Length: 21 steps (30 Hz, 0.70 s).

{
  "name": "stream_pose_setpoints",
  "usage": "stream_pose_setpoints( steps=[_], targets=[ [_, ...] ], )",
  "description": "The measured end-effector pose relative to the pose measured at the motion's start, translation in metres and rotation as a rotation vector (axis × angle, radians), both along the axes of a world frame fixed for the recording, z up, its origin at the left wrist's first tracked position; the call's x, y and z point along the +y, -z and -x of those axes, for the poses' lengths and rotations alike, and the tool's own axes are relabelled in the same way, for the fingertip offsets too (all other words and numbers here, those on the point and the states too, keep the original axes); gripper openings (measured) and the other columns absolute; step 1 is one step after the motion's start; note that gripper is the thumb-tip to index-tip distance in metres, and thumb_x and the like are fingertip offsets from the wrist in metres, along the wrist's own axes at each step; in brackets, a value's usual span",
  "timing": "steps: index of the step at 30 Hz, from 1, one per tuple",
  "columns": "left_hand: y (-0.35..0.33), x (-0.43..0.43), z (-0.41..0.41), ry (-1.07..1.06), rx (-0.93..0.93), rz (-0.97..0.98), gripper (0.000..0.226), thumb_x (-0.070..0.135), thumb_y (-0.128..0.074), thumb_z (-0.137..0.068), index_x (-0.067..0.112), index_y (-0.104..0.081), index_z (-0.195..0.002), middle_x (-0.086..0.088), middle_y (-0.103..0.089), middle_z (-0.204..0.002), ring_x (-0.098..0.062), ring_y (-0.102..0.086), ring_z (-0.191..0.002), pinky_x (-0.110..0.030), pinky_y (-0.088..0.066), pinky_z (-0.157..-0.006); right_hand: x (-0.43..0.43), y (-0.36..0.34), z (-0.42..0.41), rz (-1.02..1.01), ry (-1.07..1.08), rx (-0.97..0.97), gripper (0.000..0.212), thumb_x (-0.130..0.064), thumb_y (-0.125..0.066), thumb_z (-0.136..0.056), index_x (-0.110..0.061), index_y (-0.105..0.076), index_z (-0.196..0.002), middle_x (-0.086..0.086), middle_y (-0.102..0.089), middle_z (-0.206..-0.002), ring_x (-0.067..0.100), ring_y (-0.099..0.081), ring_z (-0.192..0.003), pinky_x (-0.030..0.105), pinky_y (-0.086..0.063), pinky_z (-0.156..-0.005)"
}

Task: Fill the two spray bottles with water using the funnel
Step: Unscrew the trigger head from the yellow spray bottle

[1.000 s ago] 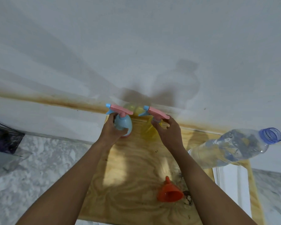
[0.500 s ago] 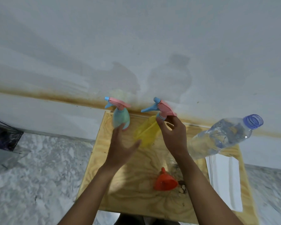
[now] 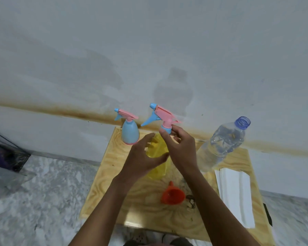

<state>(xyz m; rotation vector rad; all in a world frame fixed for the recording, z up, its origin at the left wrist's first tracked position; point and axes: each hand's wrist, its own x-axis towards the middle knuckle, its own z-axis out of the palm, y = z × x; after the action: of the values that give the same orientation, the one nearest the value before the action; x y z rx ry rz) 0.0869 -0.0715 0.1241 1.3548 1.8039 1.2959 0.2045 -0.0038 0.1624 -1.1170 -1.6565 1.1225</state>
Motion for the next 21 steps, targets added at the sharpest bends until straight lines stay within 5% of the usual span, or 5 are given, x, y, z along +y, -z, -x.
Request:
stream_pose_setpoints(
  steps=[6, 14, 21],
  targets=[
    [-0.015, -0.011, -0.007, 0.004, -0.082, -0.044, 0.057, 0.031, -0.085, -0.073, 0.027, -0.062, -0.125, 0.012, -0.071, -0.099, -0.006, -0.065, -0.090, -0.035, -0.058, -0.077, -0.011, -0.020, -0.001, 0.030, -0.070, 0.152, 0.011, -0.024, -0.073, -0.087, -0.023, -0.074, -0.098, -0.009, -0.076, -0.089, 0.006, -0.070, -0.087, 0.022, -0.054, -0.078],
    [-0.031, -0.026, 0.000, 0.032, -0.219, 0.033, 0.068, 0.052, -0.082, -0.062, 0.036, -0.063, -0.125, 0.010, -0.073, -0.107, -0.011, -0.068, -0.103, -0.042, -0.056, -0.092, -0.014, -0.034, -0.006, 0.079, -0.239, 0.164, 0.010, -0.024, -0.065, -0.094, -0.021, -0.074, -0.096, -0.016, -0.073, -0.081, -0.001, -0.065, -0.080, 0.017, -0.048, -0.075],
    [-0.036, -0.030, -0.002, 0.057, -0.299, 0.063, 0.068, 0.050, -0.082, -0.065, 0.037, -0.063, -0.128, 0.011, -0.072, -0.117, -0.014, -0.065, -0.115, -0.047, -0.052, -0.101, -0.011, -0.037, -0.013, 0.197, -0.379, 0.199, 0.029, -0.038, -0.055, -0.098, -0.030, -0.066, -0.123, -0.003, -0.067, -0.124, 0.011, -0.061, -0.119, 0.032, -0.046, -0.103]
  ],
)
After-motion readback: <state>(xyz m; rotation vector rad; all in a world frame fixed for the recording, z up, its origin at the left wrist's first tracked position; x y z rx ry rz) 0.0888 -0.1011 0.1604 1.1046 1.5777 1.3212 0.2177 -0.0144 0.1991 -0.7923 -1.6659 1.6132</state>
